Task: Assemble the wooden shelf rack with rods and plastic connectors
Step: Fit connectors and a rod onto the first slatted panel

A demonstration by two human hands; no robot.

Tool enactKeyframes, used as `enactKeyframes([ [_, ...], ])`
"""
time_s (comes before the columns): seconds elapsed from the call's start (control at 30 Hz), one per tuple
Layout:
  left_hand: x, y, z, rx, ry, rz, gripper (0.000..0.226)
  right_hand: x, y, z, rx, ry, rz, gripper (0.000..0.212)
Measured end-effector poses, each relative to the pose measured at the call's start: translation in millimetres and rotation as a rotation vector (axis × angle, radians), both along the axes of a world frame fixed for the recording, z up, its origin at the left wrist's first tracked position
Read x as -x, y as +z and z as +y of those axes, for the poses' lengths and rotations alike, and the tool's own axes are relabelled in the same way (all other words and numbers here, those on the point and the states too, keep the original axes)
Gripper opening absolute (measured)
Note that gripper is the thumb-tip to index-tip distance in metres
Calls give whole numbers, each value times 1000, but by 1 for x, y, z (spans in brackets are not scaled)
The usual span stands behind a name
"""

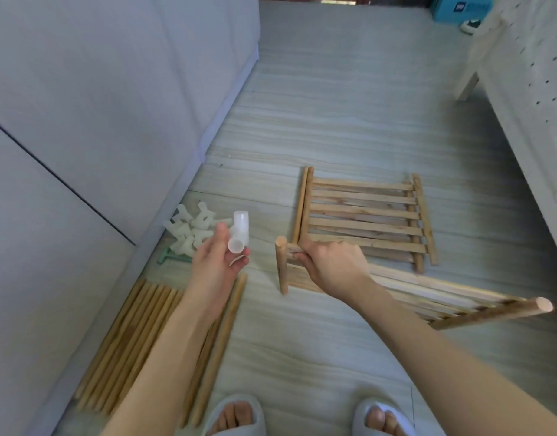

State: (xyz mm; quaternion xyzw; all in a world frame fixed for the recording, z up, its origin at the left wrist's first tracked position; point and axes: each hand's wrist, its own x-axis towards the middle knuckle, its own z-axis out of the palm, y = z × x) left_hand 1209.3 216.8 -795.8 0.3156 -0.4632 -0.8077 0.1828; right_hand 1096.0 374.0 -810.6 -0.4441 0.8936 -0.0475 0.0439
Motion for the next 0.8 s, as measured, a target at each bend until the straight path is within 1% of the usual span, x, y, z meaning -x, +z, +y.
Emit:
enactKeyframes([
  [0.07,-2,6,9,114,16,-32,34,1,2,0,1,-3,-21,31],
  [0.13,-3,10,12,185,21,-32,35,2,3,0,4,0,-18,31],
  [0.2,-3,13,12,274,3,-54,29,1,2,0,8,3,-9,31],
  [0.3,0,14,13,408,-28,-87,11,4,1,-1,11,1,-8,31],
  [0.33,0,15,13,430,-36,-82,12,5,0,-1,15,-1,-10,31],
  [0.4,1,14,15,519,-54,-76,23,7,0,-2,28,-4,-10,30],
  [0.5,2,14,16,766,-78,-101,32,9,-1,-3,46,-4,-4,30],
  [0.63,5,21,22,984,-164,-24,43,9,-2,-2,52,-3,-8,29],
  [0.7,7,23,24,1027,-186,-16,50,8,-2,-1,53,-2,-5,29],
  [0.8,7,25,27,960,-189,-5,57,8,-2,-1,52,1,1,29],
])
